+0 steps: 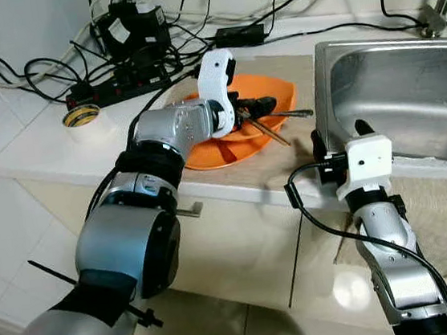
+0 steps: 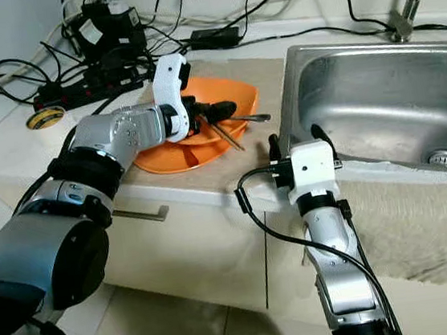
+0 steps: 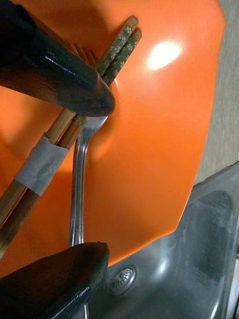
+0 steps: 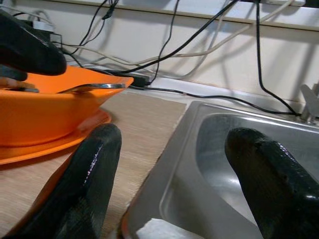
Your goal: Kitchen organization
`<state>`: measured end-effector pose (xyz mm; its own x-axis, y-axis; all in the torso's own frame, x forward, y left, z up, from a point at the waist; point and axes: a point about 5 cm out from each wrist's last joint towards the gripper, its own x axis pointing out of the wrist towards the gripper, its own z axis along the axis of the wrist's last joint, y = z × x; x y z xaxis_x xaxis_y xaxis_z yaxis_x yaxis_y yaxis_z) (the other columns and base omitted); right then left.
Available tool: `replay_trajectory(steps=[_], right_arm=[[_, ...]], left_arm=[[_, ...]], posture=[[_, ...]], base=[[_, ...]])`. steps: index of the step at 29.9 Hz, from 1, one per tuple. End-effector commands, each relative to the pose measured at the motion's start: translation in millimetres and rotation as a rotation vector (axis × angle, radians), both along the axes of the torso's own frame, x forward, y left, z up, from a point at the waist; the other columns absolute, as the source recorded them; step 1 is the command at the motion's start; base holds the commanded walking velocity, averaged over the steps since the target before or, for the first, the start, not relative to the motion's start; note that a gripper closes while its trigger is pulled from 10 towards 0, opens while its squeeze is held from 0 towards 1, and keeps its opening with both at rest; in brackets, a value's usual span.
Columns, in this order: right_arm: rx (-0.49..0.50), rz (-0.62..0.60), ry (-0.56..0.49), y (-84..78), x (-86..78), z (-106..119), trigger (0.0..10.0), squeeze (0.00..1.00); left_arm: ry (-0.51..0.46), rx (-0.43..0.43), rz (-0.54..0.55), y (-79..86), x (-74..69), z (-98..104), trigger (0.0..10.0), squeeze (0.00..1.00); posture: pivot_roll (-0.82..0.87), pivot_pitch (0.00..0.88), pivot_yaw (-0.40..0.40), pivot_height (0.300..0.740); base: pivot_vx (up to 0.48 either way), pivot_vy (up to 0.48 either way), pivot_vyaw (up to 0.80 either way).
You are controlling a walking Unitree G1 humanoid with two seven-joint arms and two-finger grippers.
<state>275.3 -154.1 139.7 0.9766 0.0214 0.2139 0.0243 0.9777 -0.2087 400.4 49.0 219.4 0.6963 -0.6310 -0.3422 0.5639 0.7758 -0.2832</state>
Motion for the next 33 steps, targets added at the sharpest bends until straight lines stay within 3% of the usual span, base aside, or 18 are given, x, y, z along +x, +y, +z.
replay_trajectory(steps=[1,11,14,17,21,26,33], right_arm=[[0.003,0.013,0.007,2.9,-2.6,0.6,10.0,0.0],[0.005,0.016,0.021,4.5,-3.6,-1.8,10.0,0.0],[0.004,0.017,0.025,4.7,-3.4,-2.8,10.0,0.0],[0.005,0.019,0.027,5.3,-3.0,-3.6,10.0,0.0],[0.005,0.025,0.03,7.1,-3.3,-4.9,10.0,0.0],[0.001,0.033,0.043,8.1,-5.1,-8.2,10.0,0.0],[0.006,0.041,0.056,11.2,-4.8,-11.7,10.0,0.0]], left_arm=[[0.049,0.062,0.032,8.7,-0.1,-11.1,10.0,0.0],[0.041,0.125,0.037,15.5,2.6,-6.1,10.0,0.0],[-0.027,0.144,0.04,17.8,6.9,10.6,10.0,0.0],[-0.092,0.101,0.049,16.0,10.2,27.5,10.0,0.0],[-0.12,0.089,0.048,16.1,11.3,42.0,10.0,0.0],[-0.045,0.137,0.063,32.0,11.4,45.2,10.0,0.0],[0.078,0.263,0.076,57.6,8.8,27.3,10.0,0.0]], posture=[[-0.09,0.0,0.121,0.74],[-0.09,0.0,0.128,0.74],[-0.08,0.0,0.129,0.74],[-0.07,0.0,0.131,0.74],[-0.07,0.0,0.137,0.74],[-0.05,0.0,0.153,0.74],[-0.04,0.0,0.165,0.74]], base=[[0.0,0.0,0.0],[0.0,0.0,0.0],[0.0,0.0,0.0],[0.0,0.0,0.0],[0.0,0.0,0.0],[0.0,0.0,0.0],[0.0,0.0,0.0]])
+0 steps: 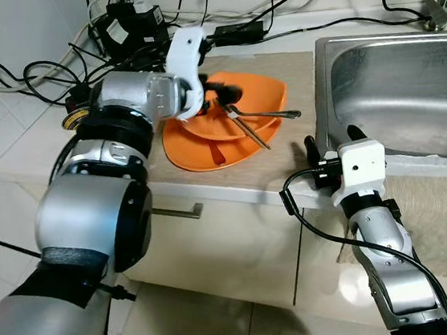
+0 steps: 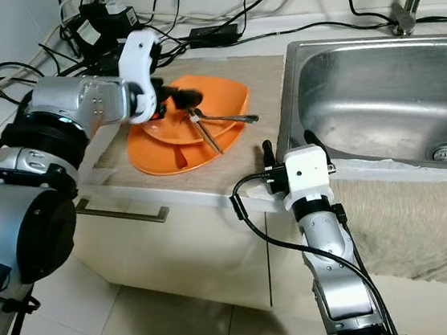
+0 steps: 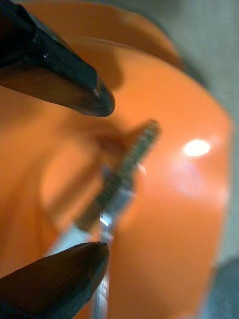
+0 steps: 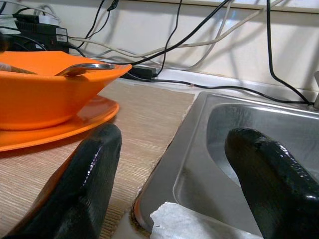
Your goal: Kitchen organization
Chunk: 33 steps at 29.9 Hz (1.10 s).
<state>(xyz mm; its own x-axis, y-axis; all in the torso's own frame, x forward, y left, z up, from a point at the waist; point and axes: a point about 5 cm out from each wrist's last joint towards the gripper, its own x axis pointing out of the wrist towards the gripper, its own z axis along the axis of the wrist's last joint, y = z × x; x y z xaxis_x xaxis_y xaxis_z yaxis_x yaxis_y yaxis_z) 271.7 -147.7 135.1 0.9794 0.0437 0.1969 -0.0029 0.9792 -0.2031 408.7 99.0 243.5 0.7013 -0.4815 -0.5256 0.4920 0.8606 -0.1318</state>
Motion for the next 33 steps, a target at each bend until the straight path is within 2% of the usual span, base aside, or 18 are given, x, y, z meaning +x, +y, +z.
replay_trajectory(steps=[1,4,9,11,24,33], right_arm=[[0.0,0.018,0.04,5.6,-0.9,-7.5,10.0,0.0],[0.003,0.021,0.043,7.2,-0.6,-8.2,10.0,0.0],[0.006,0.022,0.044,7.4,-0.9,-8.7,10.0,0.0],[0.007,0.02,0.045,7.1,-1.6,-8.6,10.0,0.0],[0.005,0.014,0.056,5.3,-3.2,-11.1,10.0,0.0],[0.005,0.021,0.063,6.3,-3.1,-12.1,10.0,0.0]], left_arm=[[0.008,0.037,0.013,9.9,0.5,0.9,10.0,0.0],[0.033,0.035,0.03,14.1,-0.4,-5.0,10.0,0.0],[0.065,0.002,0.025,10.6,-2.1,-6.3,10.0,0.0],[0.059,-0.049,0.016,5.7,-1.7,1.8,10.0,0.0],[0.008,-0.126,0.013,-1.8,0.5,21.5,10.0,0.0],[0.059,-0.167,0.018,-6.6,-1.9,18.1,10.0,0.0]], posture=[[-0.04,0.0,0.165,0.74],[-0.04,0.0,0.169,0.74],[-0.04,0.0,0.169,0.74],[-0.05,0.0,0.174,0.74],[-0.06,0.0,0.172,0.74],[-0.05,0.0,0.171,0.74]], base=[[0.0,0.0,0.0],[0.0,0.0,0.0],[0.0,0.0,0.0],[0.0,0.0,0.0],[0.0,0.0,0.0],[0.0,0.0,0.0]])
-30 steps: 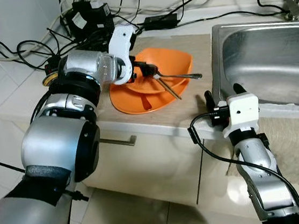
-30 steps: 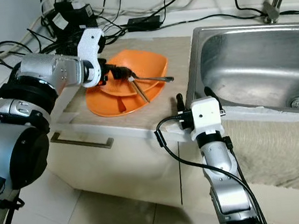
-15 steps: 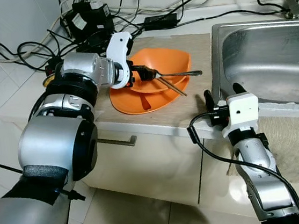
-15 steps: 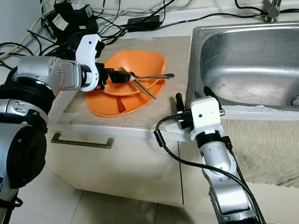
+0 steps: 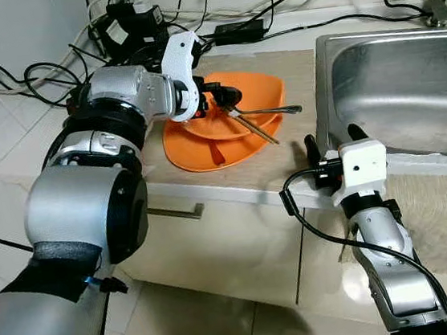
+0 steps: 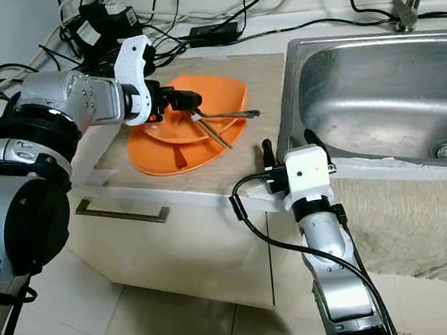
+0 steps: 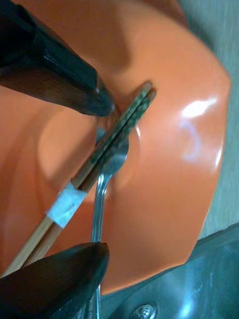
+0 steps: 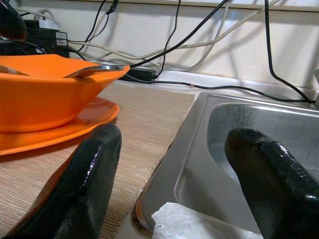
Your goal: Kitchen organization
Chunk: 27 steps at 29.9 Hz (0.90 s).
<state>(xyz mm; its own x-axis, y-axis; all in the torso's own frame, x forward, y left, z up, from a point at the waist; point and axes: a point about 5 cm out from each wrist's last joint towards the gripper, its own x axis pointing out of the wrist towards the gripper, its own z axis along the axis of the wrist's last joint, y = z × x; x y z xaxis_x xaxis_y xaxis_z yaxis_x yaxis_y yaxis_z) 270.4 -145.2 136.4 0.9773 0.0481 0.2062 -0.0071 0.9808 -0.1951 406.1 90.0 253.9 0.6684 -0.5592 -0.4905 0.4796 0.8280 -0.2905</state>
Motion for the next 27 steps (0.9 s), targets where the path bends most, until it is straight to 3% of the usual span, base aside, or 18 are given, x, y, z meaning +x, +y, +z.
replay_trajectory(steps=[1,13,27], right_arm=[[-0.002,0.016,0.072,4.1,-1.8,-13.4,10.0,0.0],[-0.002,0.013,0.067,2.4,-2.2,-11.6,10.0,0.0],[0.001,0.012,0.072,3.5,-2.6,-11.9,10.0,0.0]], left_arm=[[0.004,-0.023,0.022,1.7,0.4,6.3,10.0,0.0],[0.059,-0.071,0.039,-6.7,-2.0,-7.2,10.0,0.0],[0.084,-0.057,0.044,-8.9,-3.7,-18.6,10.0,0.0]], posture=[[-0.05,0.0,0.171,0.74],[-0.07,0.0,0.172,0.74],[-0.07,0.0,0.177,0.74]], base=[[0.0,0.0,0.0],[0.0,0.0,0.0],[0.0,0.0,0.0]])
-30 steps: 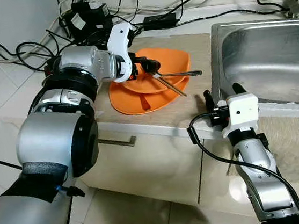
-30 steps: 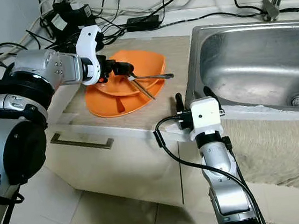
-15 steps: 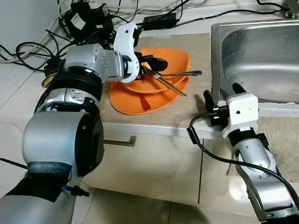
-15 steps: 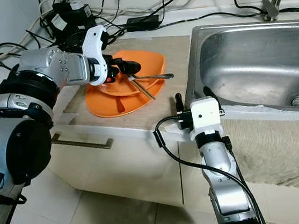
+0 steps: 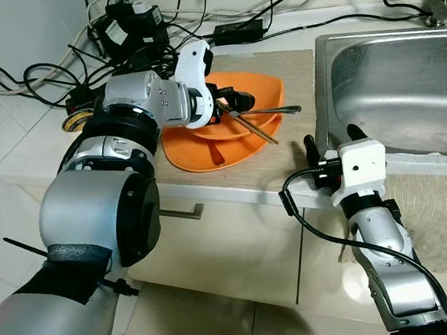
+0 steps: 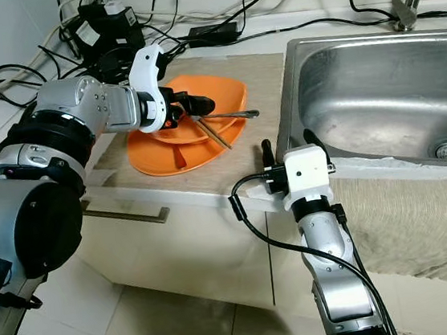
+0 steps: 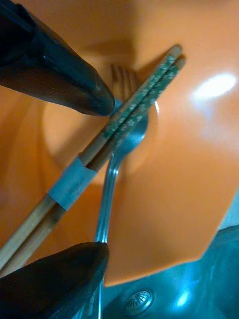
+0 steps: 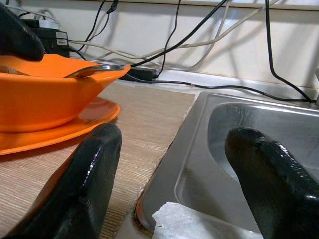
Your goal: Kitchen organization
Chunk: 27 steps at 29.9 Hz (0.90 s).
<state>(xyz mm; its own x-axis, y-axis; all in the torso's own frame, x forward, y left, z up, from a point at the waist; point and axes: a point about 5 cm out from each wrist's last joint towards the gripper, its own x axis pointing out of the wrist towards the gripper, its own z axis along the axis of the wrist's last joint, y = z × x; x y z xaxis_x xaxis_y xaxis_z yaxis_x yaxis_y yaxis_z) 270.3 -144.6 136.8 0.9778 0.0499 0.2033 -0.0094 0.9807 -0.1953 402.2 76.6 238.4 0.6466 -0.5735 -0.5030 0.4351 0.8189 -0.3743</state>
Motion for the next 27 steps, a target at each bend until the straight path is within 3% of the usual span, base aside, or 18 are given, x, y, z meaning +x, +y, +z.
replay_trajectory(steps=[1,18,19,27], right_arm=[[0.001,0.01,0.069,3.0,-2.7,-12.3,10.0,0.0],[0.0,0.005,0.076,2.0,-3.7,-13.2,10.0,0.0],[0.0,0.005,0.076,2.0,-3.8,-13.2,10.0,0.0],[-0.003,0.007,0.083,1.2,-4.3,-13.8,10.0,0.0]], left_arm=[[0.013,0.005,0.019,4.3,0.1,-3.9,10.0,0.0],[-0.017,0.125,-0.066,-2.2,-2.4,-12.6,10.0,0.0],[-0.021,0.126,-0.062,-1.7,-2.0,-12.7,0.0,0.0],[-0.069,0.142,-0.051,2.0,1.0,-10.0,0.0,0.0]], posture=[[-0.07,0.0,0.177,0.74],[-0.08,0.0,0.179,0.74],[-0.07,0.0,0.178,0.74],[-0.07,0.0,0.172,0.74]], base=[[0.0,0.0,0.0],[0.0,0.0,0.0],[0.0,0.0,0.0],[0.0,0.0,0.0]])
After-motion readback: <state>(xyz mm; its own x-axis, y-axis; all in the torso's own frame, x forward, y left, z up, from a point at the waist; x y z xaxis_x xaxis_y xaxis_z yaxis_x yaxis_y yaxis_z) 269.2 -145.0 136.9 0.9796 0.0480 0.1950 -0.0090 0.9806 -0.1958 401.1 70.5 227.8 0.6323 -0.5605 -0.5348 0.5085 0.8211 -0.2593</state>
